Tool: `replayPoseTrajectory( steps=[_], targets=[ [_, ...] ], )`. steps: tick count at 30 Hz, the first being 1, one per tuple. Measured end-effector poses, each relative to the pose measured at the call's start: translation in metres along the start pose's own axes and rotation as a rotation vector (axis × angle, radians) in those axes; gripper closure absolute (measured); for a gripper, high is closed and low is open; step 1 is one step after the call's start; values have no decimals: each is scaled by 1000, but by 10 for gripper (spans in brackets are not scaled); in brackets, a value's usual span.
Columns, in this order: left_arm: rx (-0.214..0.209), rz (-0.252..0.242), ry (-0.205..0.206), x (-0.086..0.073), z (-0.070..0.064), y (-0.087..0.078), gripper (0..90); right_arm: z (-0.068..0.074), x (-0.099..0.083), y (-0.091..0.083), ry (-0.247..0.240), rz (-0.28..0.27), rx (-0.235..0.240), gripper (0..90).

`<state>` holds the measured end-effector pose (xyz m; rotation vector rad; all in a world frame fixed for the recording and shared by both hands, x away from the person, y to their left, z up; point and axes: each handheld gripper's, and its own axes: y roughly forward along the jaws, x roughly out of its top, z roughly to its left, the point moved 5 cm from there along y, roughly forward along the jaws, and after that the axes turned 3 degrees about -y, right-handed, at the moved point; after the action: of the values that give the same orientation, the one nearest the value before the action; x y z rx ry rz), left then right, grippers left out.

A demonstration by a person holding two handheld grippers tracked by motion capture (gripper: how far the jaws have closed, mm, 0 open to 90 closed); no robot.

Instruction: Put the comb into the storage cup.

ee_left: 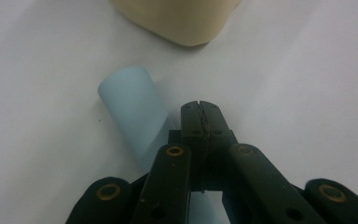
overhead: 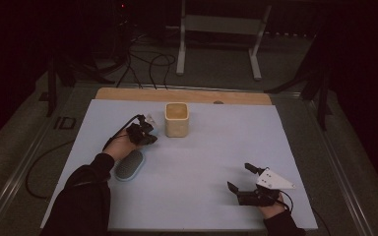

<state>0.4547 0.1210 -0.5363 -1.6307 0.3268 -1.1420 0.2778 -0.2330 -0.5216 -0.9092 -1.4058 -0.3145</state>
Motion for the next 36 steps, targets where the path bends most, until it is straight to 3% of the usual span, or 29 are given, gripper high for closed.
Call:
replayPoseTrajectory(
  steps=[4,12,17,27,33,36],
  targets=[
    [16,15,-16,-3,7,-1,898,-1,0,0,9,-6,0,98],
    [87,42,-92,-22,29,-7,898,0,1,0,12,-10,5,98],
    [100,43,-138,-40,44,-16,898,0,1,-1,11,-8,3,98],
    [177,73,-210,-79,72,-42,898,1,0,1,19,-5,11,98],
    [185,85,-219,-94,75,-54,898,0,1,1,19,-7,9,98],
    [168,88,-230,-105,76,-62,899,0,1,1,22,-9,8,99]
  ],
)
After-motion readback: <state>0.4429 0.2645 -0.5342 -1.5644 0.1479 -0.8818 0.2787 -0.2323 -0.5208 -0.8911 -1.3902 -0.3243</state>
